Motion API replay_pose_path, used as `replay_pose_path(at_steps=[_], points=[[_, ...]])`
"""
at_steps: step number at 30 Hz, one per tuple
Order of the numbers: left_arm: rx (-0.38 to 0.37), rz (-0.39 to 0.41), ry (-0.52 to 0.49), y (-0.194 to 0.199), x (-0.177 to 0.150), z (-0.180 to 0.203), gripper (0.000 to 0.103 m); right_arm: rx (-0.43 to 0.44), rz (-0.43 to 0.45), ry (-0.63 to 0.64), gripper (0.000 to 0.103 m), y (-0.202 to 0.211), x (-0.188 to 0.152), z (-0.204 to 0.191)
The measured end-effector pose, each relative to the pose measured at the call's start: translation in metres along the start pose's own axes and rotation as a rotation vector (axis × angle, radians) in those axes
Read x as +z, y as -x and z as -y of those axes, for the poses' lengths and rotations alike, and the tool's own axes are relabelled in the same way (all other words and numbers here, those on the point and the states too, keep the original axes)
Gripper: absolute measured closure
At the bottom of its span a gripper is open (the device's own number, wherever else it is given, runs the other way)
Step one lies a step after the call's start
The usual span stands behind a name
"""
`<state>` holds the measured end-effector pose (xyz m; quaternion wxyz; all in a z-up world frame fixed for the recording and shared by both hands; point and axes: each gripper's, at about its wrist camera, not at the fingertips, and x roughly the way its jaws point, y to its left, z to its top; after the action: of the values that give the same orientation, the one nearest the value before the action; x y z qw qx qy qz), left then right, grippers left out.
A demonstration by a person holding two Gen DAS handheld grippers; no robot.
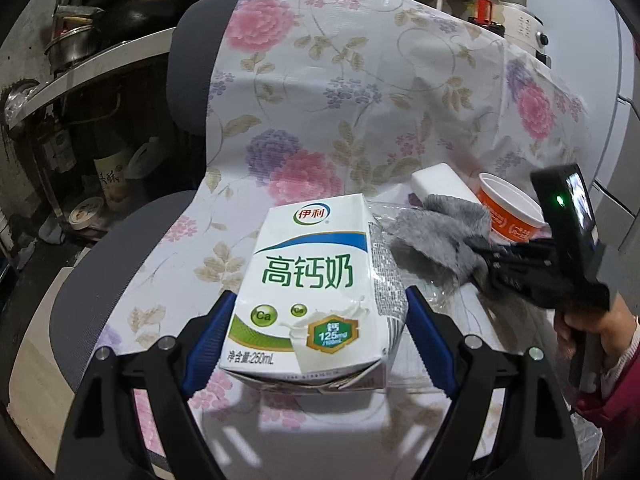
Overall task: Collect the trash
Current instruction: 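Lift the glove and milk carton and carry both toward the bin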
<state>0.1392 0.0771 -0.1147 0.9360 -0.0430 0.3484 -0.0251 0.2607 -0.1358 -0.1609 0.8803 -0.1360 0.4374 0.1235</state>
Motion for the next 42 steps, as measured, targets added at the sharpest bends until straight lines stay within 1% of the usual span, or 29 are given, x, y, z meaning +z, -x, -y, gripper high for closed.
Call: replay_pose_path(at_steps=[3, 5, 7, 11, 12, 15, 16, 17, 18, 19, 20, 21, 23, 24, 25, 26, 27, 28, 29, 30, 31, 32, 33, 34, 35, 37, 39, 42], points=[[0.034, 0.012, -0.008, -0.003, 0.004, 0.0, 0.022, 0.001, 0.033, -0.039, 0.089, 0.006, 0.01, 0.006], [0.046, 0.02, -0.017, -0.003, 0.006, 0.0, 0.022, 0.024, 0.066, -0.077, 0.089, 0.023, 0.005, 0.014], [0.055, 0.024, -0.023, -0.004, 0.009, 0.002, 0.022, 0.024, 0.103, -0.099, 0.089, 0.045, -0.004, 0.022], [0.052, 0.032, -0.017, -0.002, 0.015, 0.004, 0.022, 0.093, 0.153, -0.198, 0.089, 0.089, -0.021, 0.046], [0.047, 0.039, -0.019, 0.002, 0.017, 0.005, 0.022, 0.125, 0.167, -0.226, 0.089, 0.103, -0.026, 0.051], [0.036, 0.053, -0.028, 0.012, 0.018, 0.01, 0.022, 0.281, 0.184, -0.327, 0.089, 0.142, -0.038, 0.068], [0.032, 0.059, -0.034, 0.017, 0.018, 0.013, 0.022, 0.33, 0.183, -0.345, 0.088, 0.153, -0.043, 0.071], [0.03, 0.062, -0.037, 0.019, 0.018, 0.014, 0.022, 0.382, 0.163, -0.36, 0.088, 0.164, -0.05, 0.071], [0.024, 0.065, -0.041, 0.022, 0.018, 0.016, 0.022, 0.399, 0.15, -0.363, 0.087, 0.168, -0.053, 0.068], [0.02, 0.067, -0.045, 0.024, 0.017, 0.018, 0.022, 0.404, 0.134, -0.36, 0.085, 0.172, -0.057, 0.065], [0.016, 0.067, -0.047, 0.025, 0.017, 0.02, 0.022, 0.39, 0.115, -0.357, 0.084, 0.173, -0.063, 0.062], [0.011, 0.068, -0.049, 0.026, 0.016, 0.022, 0.022, 0.349, 0.08, -0.36, 0.084, 0.167, -0.073, 0.057], [-0.003, 0.066, -0.051, 0.027, 0.014, 0.027, 0.022, 0.254, 0.02, -0.328, 0.082, 0.147, -0.086, 0.048], [-0.014, 0.061, -0.051, 0.026, 0.013, 0.03, 0.022, 0.193, -0.02, -0.296, 0.079, 0.13, -0.095, 0.042], [-0.019, 0.054, -0.055, 0.025, 0.012, 0.032, 0.022, 0.16, -0.047, -0.271, 0.076, 0.119, -0.102, 0.036], [-0.022, 0.049, -0.064, 0.024, 0.01, 0.034, 0.022, 0.152, -0.062, -0.254, 0.067, 0.112, -0.109, 0.033], [-0.023, 0.047, -0.069, 0.025, 0.009, 0.036, 0.022, 0.163, -0.062, -0.247, 0.054, 0.113, -0.114, 0.032], [-0.025, 0.045, -0.076, 0.025, 0.007, 0.037, 0.022, 0.187, -0.044, -0.244, 0.045, 0.118, -0.118, 0.032], [-0.028, 0.044, -0.084, 0.026, 0.005, 0.038, 0.022, 0.211, 0.002, -0.242, 0.032, 0.129, -0.123, 0.034], [-0.027, 0.044, -0.088, 0.027, 0.004, 0.039, 0.022, 0.22, 0.031, -0.237, 0.028, 0.137, -0.126, 0.036], [-0.025, 0.046, -0.092, 0.027, 0.003, 0.04, 0.022, 0.224, 0.066, -0.228, 0.028, 0.149, -0.129, 0.04], [-0.025, 0.047, -0.094, 0.027, 0.003, 0.041, 0.022, 0.223, 0.082, -0.225, 0.025, 0.157, -0.132, 0.043], [-0.034, 0.047, -0.092, 0.027, 0.003, 0.042, 0.022, 0.212, 0.112, -0.218, 0.02, 0.167, -0.135, 0.048], [-0.043, 0.047, -0.09, 0.028, 0.002, 0.043, 0.022, 0.205, 0.126, -0.215, 0.016, 0.169, -0.137, 0.053], [-0.048, 0.048, -0.089, 0.028, 0.002, 0.044, 0.022, 0.197, 0.141, -0.214, 0.015, 0.169, -0.138, 0.058], [-0.06, 0.049, -0.089, 0.027, 0.001, 0.047, 0.022, 0.194, 0.127, -0.25, 0.015, 0.16, -0.14, 0.069], [-0.067, 0.042, -0.096, 0.026, 0.0, 0.051, 0.022, 0.251, 0.11, -0.32, 0.015, 0.138, -0.142, 0.082], [-0.054, 0.034, -0.115, 0.024, -0.003, 0.055, 0.022, 0.253, 0.097, -0.338, 0.015, 0.114, -0.139, 0.081]])
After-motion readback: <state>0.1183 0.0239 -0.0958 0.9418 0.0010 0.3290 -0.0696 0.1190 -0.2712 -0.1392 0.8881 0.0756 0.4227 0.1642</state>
